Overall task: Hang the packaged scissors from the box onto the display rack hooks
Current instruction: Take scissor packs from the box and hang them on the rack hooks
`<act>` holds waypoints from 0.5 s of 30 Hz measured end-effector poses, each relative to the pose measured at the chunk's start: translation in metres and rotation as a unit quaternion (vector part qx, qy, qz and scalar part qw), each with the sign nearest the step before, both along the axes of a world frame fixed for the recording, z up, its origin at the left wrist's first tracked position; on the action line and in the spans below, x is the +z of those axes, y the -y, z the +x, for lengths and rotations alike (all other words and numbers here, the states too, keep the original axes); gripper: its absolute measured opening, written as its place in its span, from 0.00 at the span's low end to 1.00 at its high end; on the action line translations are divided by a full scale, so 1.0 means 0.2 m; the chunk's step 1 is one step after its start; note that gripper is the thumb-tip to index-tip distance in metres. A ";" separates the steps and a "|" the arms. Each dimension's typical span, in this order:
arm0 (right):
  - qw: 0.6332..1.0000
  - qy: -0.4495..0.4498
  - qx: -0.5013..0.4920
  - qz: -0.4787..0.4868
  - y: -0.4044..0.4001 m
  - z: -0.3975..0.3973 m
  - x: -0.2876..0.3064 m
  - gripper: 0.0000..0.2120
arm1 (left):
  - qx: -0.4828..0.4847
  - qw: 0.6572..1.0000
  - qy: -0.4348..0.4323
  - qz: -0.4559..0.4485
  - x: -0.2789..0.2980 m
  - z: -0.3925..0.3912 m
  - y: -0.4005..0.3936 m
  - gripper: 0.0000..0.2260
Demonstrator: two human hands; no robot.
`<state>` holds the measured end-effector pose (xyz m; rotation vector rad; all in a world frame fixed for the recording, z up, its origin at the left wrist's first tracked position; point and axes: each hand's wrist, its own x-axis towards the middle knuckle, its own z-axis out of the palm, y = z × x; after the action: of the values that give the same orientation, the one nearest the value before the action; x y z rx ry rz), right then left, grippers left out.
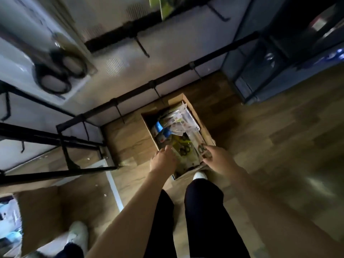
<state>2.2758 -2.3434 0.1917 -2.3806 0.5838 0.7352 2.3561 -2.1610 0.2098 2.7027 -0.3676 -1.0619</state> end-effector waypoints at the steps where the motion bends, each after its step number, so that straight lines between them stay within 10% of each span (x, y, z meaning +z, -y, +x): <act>1: 1.000 -0.003 -0.003 -0.007 0.01 -0.01 -0.11 0.23 | -0.007 1.000 -0.007 0.003 -0.11 0.00 0.00 0.20; 15: 0.992 -0.018 0.090 -0.092 0.17 0.29 -1.25 0.24 | -0.046 0.996 0.074 -0.036 -1.34 0.38 -0.06 0.21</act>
<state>2.3331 -2.3777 -0.0576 -2.6208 0.4720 0.8369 2.4324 -2.1489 -0.0581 2.7302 -0.5506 -0.8543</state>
